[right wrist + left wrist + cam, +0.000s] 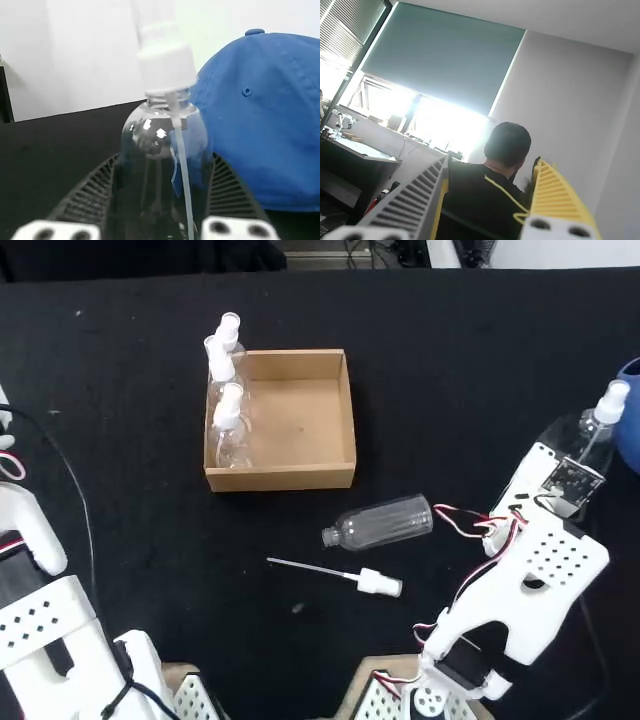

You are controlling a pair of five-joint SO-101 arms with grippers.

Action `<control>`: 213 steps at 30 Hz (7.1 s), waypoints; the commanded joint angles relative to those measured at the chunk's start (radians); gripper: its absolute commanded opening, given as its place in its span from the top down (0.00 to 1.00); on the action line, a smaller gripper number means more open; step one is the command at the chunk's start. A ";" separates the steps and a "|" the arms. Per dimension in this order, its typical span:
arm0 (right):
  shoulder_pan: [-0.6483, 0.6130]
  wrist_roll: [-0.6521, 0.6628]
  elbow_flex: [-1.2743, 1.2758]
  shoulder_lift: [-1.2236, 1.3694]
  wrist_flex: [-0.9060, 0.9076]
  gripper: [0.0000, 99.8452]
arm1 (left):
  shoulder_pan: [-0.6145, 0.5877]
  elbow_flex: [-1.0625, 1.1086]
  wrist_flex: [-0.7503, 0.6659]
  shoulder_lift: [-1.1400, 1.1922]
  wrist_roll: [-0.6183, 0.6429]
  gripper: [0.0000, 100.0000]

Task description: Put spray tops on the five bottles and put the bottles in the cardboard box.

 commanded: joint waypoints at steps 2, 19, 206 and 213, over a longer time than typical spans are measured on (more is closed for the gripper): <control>0.009 0.006 0.002 -0.012 -0.003 0.83 | 0.012 -0.013 -0.015 -0.005 0.008 0.85; -0.003 -0.002 0.051 -0.127 0.012 0.69 | 0.012 -0.013 -0.018 -0.005 0.008 0.85; -0.832 -0.066 -0.308 -0.189 0.574 0.69 | 0.002 -0.013 -0.020 -0.005 0.006 0.85; -0.832 -0.058 -0.312 -0.194 0.572 0.69 | 0.004 -0.015 -0.020 -0.005 0.006 0.85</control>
